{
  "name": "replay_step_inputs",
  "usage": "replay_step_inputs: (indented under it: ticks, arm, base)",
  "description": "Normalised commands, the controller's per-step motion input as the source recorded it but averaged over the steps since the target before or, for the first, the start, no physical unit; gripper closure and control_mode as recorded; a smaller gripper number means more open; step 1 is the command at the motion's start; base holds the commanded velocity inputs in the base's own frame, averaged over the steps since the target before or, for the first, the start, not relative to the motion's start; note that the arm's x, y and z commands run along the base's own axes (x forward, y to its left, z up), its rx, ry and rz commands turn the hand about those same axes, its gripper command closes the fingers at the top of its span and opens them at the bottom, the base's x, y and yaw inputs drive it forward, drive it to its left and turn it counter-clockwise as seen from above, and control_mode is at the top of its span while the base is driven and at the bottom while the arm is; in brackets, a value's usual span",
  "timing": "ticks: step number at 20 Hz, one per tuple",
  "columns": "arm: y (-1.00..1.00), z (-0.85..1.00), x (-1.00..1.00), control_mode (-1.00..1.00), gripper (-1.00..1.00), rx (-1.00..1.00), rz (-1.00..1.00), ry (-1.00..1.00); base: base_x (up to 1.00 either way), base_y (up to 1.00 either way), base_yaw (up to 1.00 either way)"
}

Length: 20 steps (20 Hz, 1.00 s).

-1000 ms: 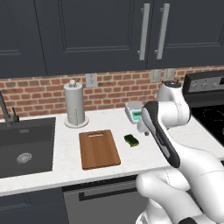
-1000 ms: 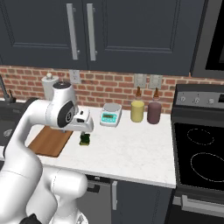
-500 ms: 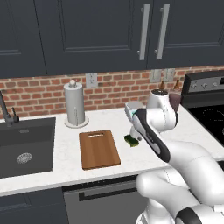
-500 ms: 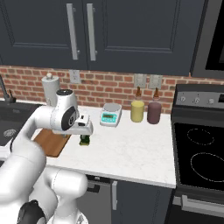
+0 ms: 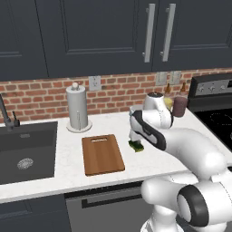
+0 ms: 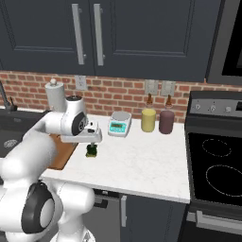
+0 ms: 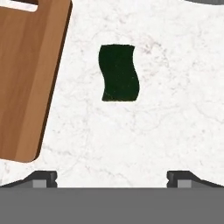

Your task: Pick up the sponge from the counter and clean the cutting board by briefly scrubbing or pressing down on the cutting board. Once finished, release the sponge.

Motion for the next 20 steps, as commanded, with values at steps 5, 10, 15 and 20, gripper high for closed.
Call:
replay_step_inputs:
  ticks: [5,10,15,20]
  arm:
    - [0.00,-0.28,0.31,-1.00,-1.00,0.00,0.05,0.01]
    - [0.00,-0.40,0.29,-1.00,-1.00,0.00,0.05,0.00]
    - [0.00,-0.33,0.30,-1.00,-1.00,0.00,0.05,0.00]
    - [0.00,-0.19,0.17,-1.00,-1.00,0.00,0.05,0.00]
  base:
    - [0.00,0.00,0.00]
    - [0.00,0.00,0.00]
    - [0.00,0.00,0.00]
    - [0.00,0.00,0.00]
